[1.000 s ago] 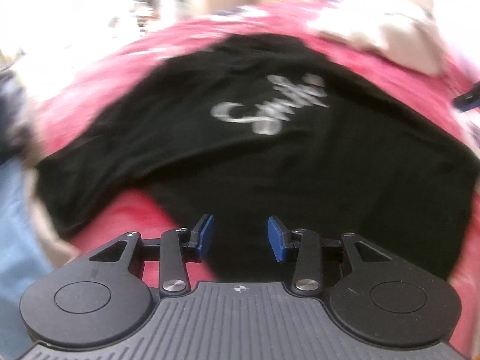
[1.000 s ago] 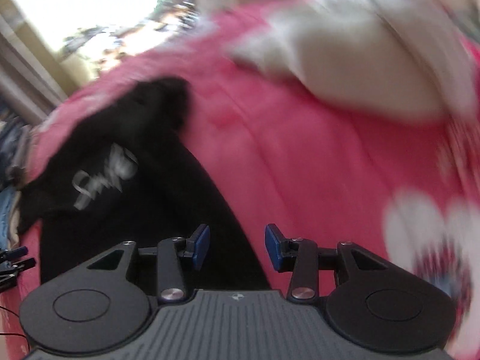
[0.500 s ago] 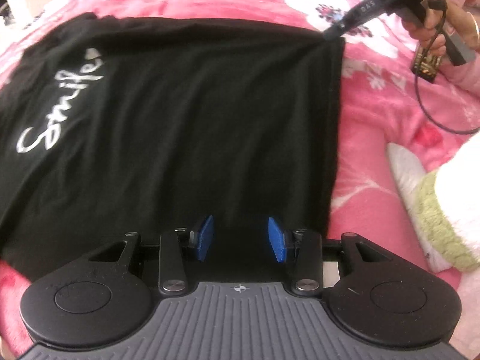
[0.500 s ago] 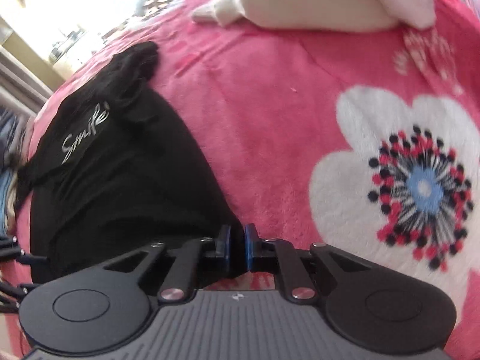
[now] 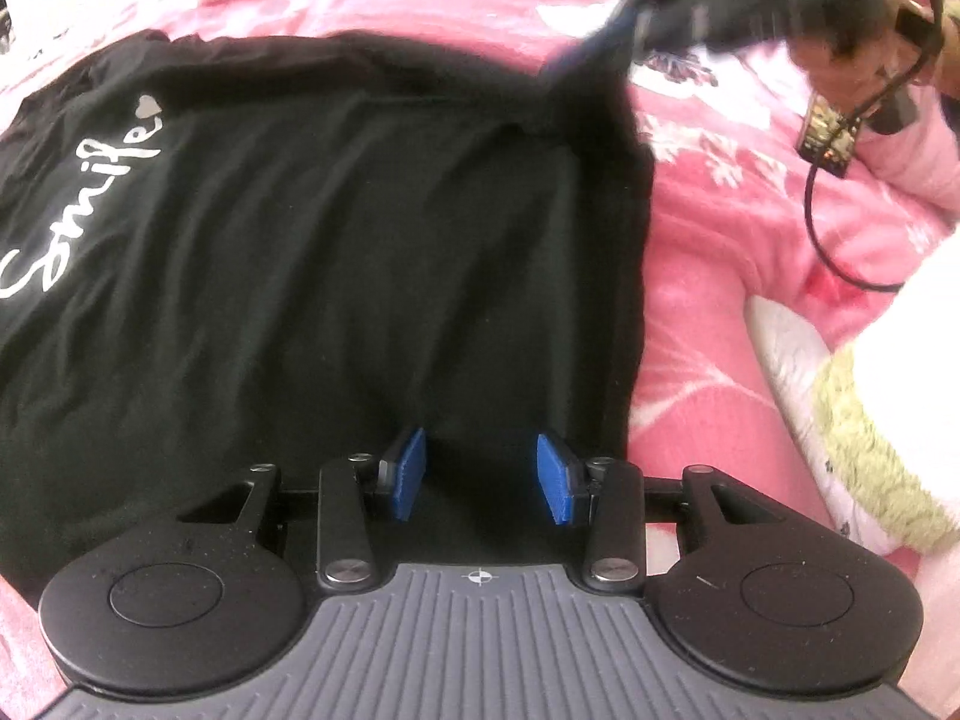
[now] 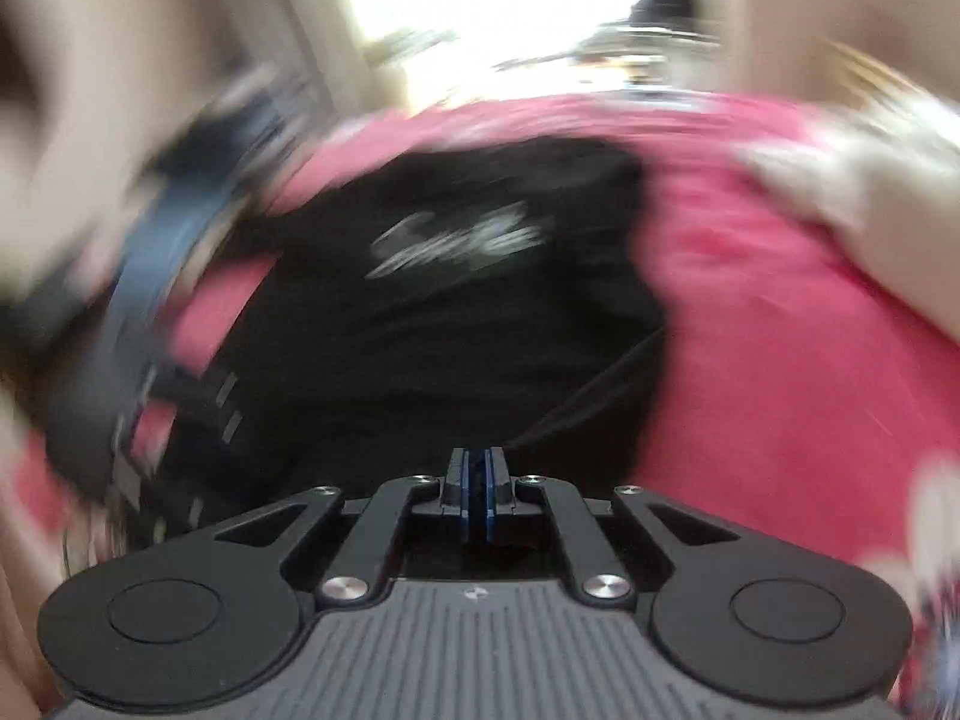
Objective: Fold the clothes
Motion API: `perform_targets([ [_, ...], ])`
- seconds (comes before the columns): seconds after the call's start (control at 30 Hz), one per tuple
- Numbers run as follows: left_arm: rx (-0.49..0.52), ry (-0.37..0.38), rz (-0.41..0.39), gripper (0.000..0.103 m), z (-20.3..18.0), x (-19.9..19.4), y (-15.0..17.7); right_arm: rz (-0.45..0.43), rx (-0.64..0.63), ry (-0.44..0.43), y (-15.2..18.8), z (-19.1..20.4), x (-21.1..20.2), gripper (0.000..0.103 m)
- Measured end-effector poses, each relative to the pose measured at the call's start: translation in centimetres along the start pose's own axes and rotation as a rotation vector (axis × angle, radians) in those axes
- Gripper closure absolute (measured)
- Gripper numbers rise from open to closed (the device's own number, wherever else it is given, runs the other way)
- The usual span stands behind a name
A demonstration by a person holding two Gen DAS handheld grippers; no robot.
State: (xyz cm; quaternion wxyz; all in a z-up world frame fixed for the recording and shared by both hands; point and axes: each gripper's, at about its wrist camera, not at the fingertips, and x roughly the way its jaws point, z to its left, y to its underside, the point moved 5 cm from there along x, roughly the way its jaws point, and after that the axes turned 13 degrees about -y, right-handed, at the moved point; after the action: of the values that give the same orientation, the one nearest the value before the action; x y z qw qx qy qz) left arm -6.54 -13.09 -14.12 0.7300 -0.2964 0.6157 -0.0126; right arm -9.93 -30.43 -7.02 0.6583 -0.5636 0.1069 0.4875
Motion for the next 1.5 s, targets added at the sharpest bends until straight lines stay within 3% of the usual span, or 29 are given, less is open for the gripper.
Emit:
perform_targets([
  [0.07,-0.004,-0.002,-0.004,0.062,0.0,0.0,0.1,0.097,-0.107,-0.025,0.6,2.1,2.9,0.092],
  [0.13,-0.022,0.004,0.0,0.062,0.3,0.1,0.1,0.164,-0.16,-0.029,1.3,3.4,4.7,0.08],
  [0.23,-0.044,0.014,0.0,0.062,0.6,0.2,-0.1,0.137,-0.098,-0.078,1.5,3.9,4.0,0.068],
  [0.4,-0.044,0.015,-0.01,0.062,0.6,0.2,0.1,0.048,0.187,-0.157,1.6,1.5,1.1,0.067],
  [0.57,-0.045,0.012,-0.014,0.062,0.4,0.2,0.2,-0.069,0.527,-0.131,2.4,-4.3,-0.6,0.064],
  [0.73,-0.044,0.003,-0.015,0.061,0.0,0.4,0.0,-0.05,0.685,-0.118,3.7,-7.2,1.4,0.065],
  [0.87,-0.03,-0.005,-0.021,0.061,-0.1,0.2,0.0,-0.062,0.734,-0.173,4.1,-7.4,3.1,0.072],
  [0.93,-0.021,-0.009,-0.024,0.061,-0.2,0.0,0.1,-0.061,0.721,-0.176,4.0,-7.2,3.5,0.097],
  [1.07,-0.01,-0.011,-0.026,0.061,-0.3,-0.1,0.3,-0.119,0.67,-0.124,2.9,-6.7,1.2,0.1],
  [1.2,-0.009,-0.001,-0.02,0.061,-0.3,-0.2,0.7,-0.164,0.544,0.035,1.5,-7.2,-4.1,0.1],
  [1.37,0.04,0.014,-0.011,0.059,-1.0,-0.6,1.6,-0.081,0.459,0.298,1.9,-10.7,-6.8,0.1],
  [1.5,0.056,0.021,0.0,0.058,-1.5,-0.9,2.2,0.028,0.467,0.406,3.9,-14.0,-5.5,0.1],
])
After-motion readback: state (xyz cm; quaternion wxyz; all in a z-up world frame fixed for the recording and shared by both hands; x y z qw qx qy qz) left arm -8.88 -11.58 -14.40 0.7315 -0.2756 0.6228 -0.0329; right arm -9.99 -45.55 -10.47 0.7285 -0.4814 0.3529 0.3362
